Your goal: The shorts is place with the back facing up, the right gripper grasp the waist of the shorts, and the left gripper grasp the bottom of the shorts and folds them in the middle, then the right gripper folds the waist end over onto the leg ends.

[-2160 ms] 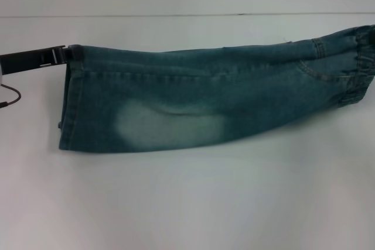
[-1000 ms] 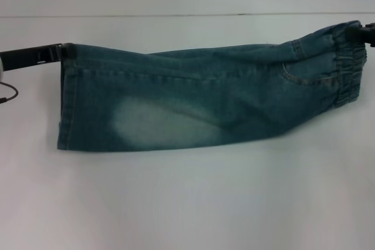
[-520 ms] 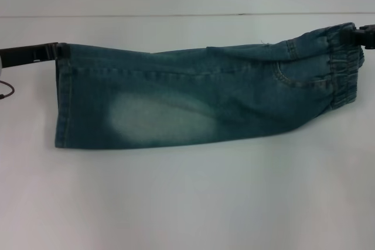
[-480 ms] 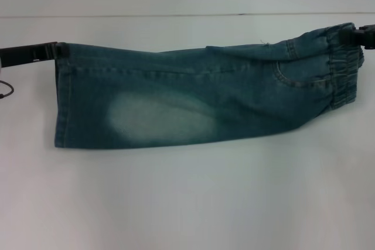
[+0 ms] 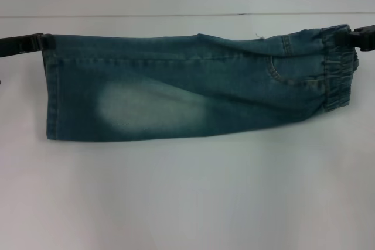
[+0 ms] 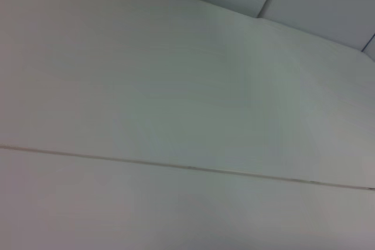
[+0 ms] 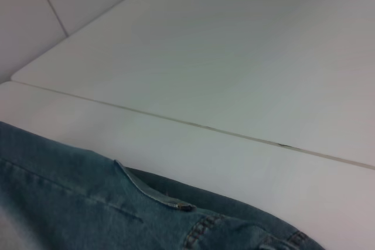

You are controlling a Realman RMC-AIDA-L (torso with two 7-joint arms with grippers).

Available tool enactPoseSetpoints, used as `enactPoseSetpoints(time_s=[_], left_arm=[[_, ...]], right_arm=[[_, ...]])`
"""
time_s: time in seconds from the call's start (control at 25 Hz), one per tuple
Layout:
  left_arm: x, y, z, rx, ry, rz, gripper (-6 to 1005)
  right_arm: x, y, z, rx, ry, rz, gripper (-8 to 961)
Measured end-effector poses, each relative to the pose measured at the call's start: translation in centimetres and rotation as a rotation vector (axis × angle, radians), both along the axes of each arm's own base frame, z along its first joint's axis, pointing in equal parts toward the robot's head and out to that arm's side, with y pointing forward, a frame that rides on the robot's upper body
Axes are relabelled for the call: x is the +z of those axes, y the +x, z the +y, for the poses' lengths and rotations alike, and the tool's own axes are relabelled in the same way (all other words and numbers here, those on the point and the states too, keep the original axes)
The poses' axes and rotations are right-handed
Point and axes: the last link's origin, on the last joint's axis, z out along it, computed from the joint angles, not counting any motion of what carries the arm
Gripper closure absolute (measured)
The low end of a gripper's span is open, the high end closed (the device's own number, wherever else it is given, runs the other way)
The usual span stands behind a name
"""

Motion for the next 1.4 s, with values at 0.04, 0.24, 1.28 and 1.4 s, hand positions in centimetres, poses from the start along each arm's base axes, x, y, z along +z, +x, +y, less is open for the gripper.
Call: enactPoseSetpoints(time_s=[0.04,0.24,1.28,1.4], left_arm=[[0.0,0.0,0.0,0.001,0.000,0.000,996],[-0.1,0.0,0.0,0.002,-0.003,0.001,997],[-2.0,0.8,-0.3,-0.017,-0.045,0.000,973],[-2.4,1.1,-0.2,-0.025,-0.045,0.008,919]], right_arm=[[-0.1,-0.1,0.0,0.001,-0.001,0.001,891],[-0.2,-0.1,0.0,0.002,-0.001,0.002,890],[0.0,0.4,0.6,-0.021,0.050,-0.022,801],[0.0,0.5,0.8,-0.029,0.070,-0.029,736]])
